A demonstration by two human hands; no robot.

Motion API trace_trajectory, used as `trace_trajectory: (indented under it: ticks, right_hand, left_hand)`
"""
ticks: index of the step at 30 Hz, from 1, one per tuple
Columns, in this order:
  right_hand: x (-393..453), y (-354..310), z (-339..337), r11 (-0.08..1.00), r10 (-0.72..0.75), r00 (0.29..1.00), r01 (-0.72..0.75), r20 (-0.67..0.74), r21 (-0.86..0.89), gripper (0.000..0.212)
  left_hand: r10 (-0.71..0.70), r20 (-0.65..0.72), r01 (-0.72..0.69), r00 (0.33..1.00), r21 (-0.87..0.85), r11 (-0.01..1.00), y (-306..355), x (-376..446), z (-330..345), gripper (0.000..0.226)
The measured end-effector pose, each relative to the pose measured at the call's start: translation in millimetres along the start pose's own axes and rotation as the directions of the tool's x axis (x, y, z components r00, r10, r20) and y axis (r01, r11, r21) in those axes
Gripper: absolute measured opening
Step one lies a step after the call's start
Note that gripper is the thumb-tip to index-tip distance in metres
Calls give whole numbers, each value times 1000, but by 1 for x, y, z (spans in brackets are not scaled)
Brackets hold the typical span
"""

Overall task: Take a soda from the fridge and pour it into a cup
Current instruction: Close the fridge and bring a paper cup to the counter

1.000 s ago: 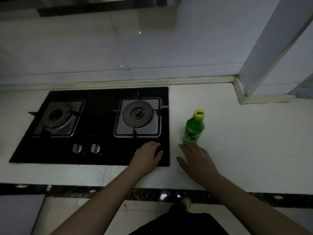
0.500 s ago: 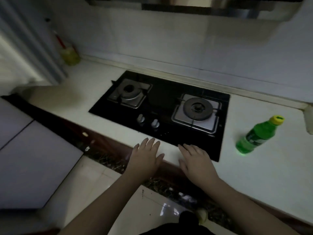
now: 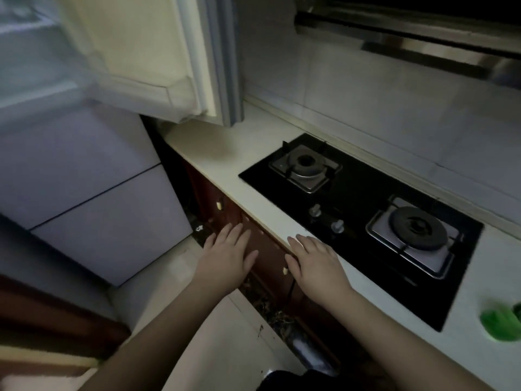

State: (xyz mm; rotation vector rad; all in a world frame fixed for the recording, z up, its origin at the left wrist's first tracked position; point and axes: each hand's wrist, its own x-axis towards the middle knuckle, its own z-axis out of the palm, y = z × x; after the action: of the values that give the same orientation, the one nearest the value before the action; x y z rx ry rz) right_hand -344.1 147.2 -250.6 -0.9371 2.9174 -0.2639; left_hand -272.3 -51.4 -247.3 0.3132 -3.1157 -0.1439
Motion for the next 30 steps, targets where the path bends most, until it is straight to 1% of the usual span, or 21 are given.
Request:
trace_trajectory:
  ticks: [5,6,8,10,14,18,25,30]
  right_hand:
    - [51,-9,-13,994,-112,993,112,-38,7,62]
    - [65,-8,-18,992,-126,991,126,-52,15,61]
    - [94,-4,-31,988,-148,987,150,-60,25,55]
    - [125,-1,-41,984,-171,983,174,-68,31,50]
    - [187,-4,-59,973,-216,973,222,-86,66,54]
    - [245,-13,-84,954,-270,951,286,-152,95,54]
    - [333,-24,-138,912,-307,915,362,-263,196,56]
    - [367,-37,-171,888,-320,904,390,-283,242,58]
  left_hand:
    - [-80,-24,79,997,-26,997,-16,21,-19,86]
    - [-87,-24,86,996,-24,996,-18,29,-23,82]
    - [-95,-23,95,995,-7,995,-23,50,-31,67]
    - [-94,-46,95,995,20,995,-27,73,-41,60]
    - [-116,-88,122,989,66,990,-41,116,-65,58]
    - [-130,-111,142,985,113,983,-57,158,-91,57]
    - [-119,-245,160,962,153,975,-74,216,-145,57]
    - [-78,-358,153,930,185,971,-69,243,-172,56]
